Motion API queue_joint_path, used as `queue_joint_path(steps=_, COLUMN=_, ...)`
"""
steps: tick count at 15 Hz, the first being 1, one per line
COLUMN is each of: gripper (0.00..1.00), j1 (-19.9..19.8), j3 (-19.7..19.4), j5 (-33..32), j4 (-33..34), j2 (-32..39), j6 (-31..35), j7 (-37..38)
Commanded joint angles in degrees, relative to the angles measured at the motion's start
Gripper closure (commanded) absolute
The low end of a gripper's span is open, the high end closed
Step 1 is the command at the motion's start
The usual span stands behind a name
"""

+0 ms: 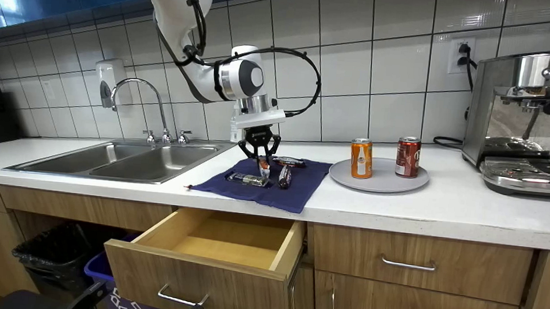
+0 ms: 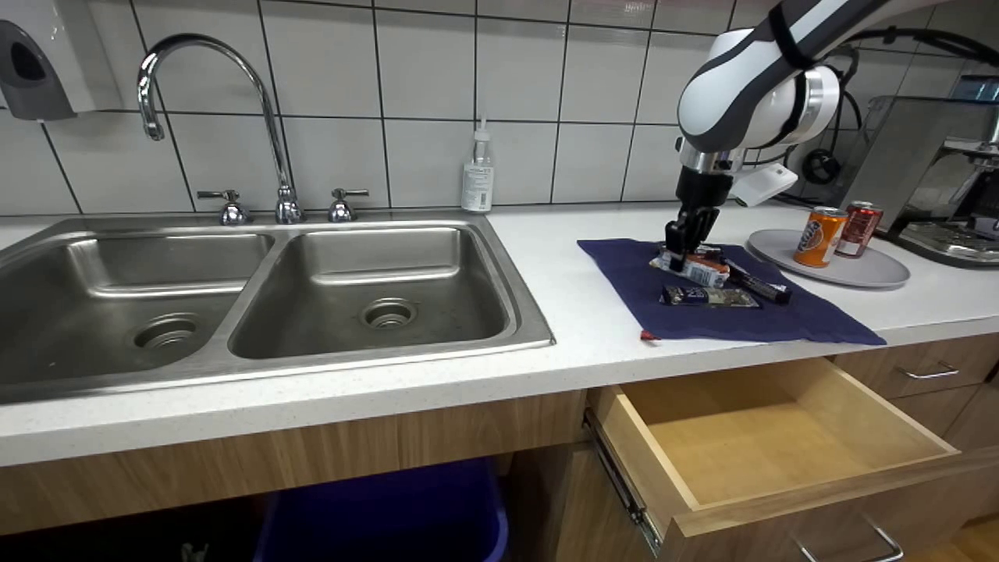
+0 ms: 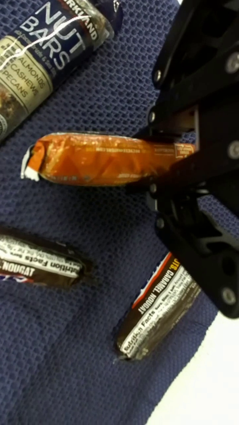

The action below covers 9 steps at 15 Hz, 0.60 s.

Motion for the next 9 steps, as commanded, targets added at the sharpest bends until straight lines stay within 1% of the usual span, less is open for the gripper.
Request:
queue_joint_path(steps=1, gripper=0.93, j1=-0.74, j3=0.76, j5=-1.28, j4=1.79, j2=0.10, j6=-1.69, j7=-1.07)
queue_joint_path(steps=9, gripper=0.93, j1=-1.07, j3=1.92, j5=-0.75, j4=-0.17, j2=-3.20, j6=0.44, j7=-2.04)
